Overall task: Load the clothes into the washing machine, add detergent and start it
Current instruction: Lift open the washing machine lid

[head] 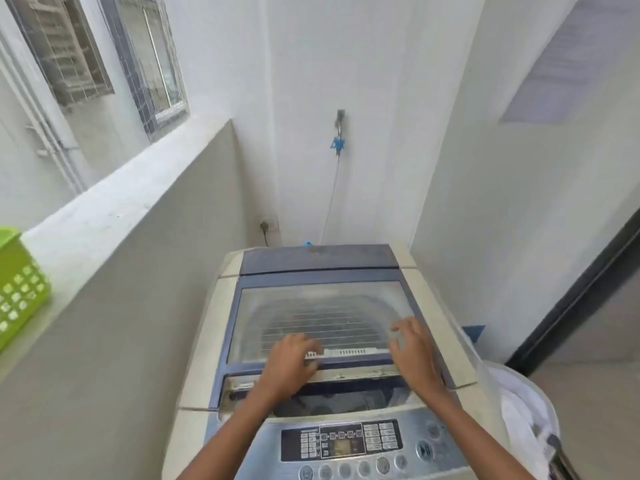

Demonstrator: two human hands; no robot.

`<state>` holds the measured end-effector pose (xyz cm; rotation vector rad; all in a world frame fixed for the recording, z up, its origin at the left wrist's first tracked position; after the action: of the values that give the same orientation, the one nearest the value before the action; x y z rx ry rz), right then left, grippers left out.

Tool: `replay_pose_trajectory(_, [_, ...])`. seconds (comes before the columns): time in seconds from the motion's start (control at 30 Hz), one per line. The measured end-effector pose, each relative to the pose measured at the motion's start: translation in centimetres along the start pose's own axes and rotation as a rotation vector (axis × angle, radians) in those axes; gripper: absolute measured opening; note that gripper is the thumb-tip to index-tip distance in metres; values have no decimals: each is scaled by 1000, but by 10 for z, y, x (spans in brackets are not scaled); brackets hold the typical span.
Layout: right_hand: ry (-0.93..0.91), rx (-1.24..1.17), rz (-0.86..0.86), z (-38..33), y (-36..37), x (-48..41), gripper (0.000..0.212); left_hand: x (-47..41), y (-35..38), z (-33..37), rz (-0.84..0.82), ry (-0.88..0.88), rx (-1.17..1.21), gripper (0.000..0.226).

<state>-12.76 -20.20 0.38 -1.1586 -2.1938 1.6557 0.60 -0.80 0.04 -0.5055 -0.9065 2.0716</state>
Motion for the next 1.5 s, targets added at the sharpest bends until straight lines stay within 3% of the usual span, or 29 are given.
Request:
replay_pose_trajectory(0.17, [-70,83,-100,-4,13,21,30,3,24,2,57,33,-142,28])
replay_pose_trajectory(0.33, [-218,301,-325,-8,33,27,75,-3,24,1,93,31,-201,22])
replay_pose_trajectory(0.5, [-299,521,-344,-8,50,32,125,-11,13,7,-28,31,-225,22])
replay_pose_trajectory(0.63, [-321,474,-260,-16,45,30,136,-21,0,14,-100,52,-229,22])
replay_pose_trajectory(0.8, [-277,424,-89,-16,33,25,122,-40,-32,27,-200,108,-231,25])
replay_pose_trajectory(0.97, [-277,372,203,-11,18,17,100,-63,-72,45,-284,92,-160,23])
replay_pose_trajectory(1.13, [-277,370,430,-22,-4,-10,83,-84,-109,64,-253,11,16,15])
replay_pose_trajectory(1.2, [-271,341,493,-29,-13,-24,83,-90,-118,69,-147,65,11,13])
replay_pose_trajectory(1.33, [-267,302,594,-45,-29,-55,82,-95,-117,77,264,286,-230,44])
replay_pose_trajectory(1.43, [-236,220,626,-60,-38,-81,72,-94,-113,83,580,366,-264,32])
replay_pose_trajectory(1.5, [-203,167,583,-71,-41,-101,63,-96,-112,81,674,313,-258,32])
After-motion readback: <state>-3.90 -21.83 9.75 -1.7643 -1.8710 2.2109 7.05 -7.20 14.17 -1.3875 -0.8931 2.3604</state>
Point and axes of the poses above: each hand's wrist, its own x-axis away from the middle knuckle, its own y-axis out of the palm, z = x × y, the point moved 1 cm from there along -x, towards the middle knuckle, and after that the axes turned 13 degrees about x, right-handed, at the moved point
